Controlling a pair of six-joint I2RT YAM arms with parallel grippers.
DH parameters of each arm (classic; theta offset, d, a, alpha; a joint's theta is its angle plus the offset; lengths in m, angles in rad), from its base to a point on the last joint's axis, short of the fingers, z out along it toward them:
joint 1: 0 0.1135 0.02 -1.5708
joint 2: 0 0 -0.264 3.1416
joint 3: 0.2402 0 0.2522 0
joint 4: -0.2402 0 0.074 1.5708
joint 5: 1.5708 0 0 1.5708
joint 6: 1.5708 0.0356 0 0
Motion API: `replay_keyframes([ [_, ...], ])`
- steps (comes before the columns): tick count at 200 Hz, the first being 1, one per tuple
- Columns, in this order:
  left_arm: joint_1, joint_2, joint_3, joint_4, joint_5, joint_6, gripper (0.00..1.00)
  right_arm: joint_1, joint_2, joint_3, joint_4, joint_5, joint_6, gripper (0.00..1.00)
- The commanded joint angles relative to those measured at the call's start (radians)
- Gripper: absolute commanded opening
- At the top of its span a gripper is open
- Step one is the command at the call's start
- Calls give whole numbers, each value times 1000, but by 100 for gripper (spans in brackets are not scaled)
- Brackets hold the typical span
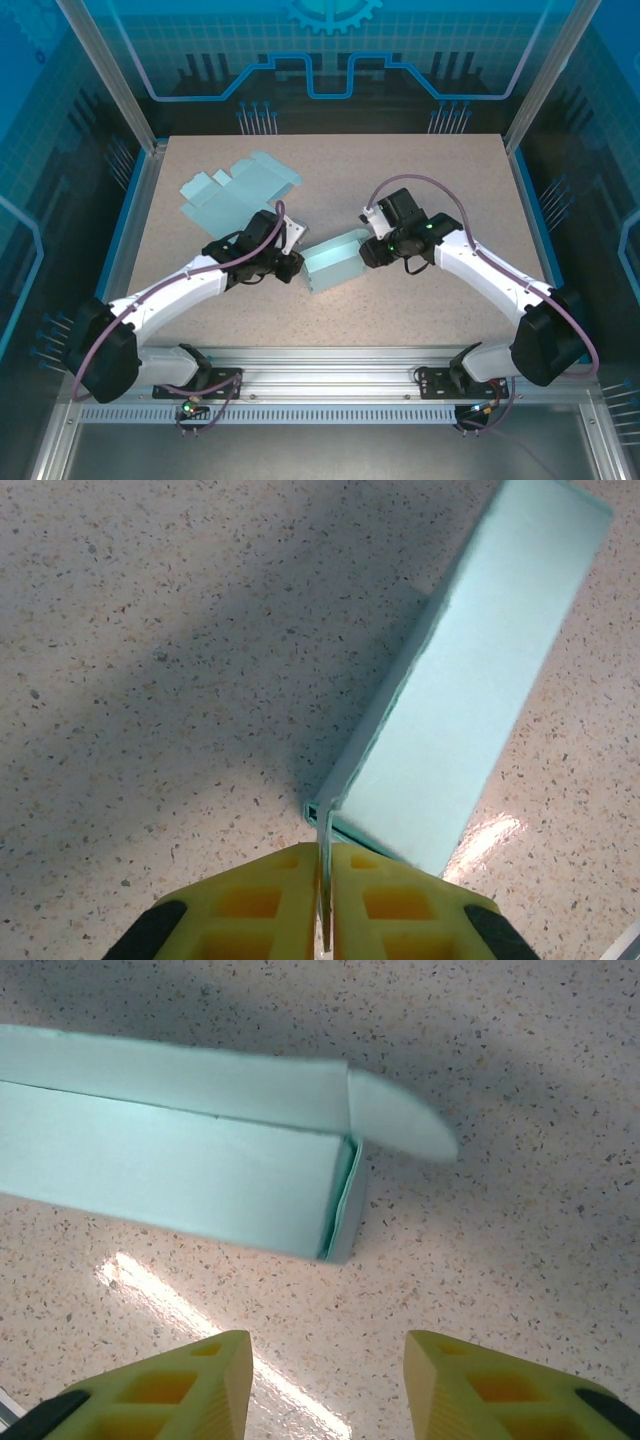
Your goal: Fold the paper box
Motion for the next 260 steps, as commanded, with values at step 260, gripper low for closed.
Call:
replay_keyframes([
  [260, 58, 271, 273, -74, 160, 711, 12, -201, 69, -5, 214, -201, -323, 70],
])
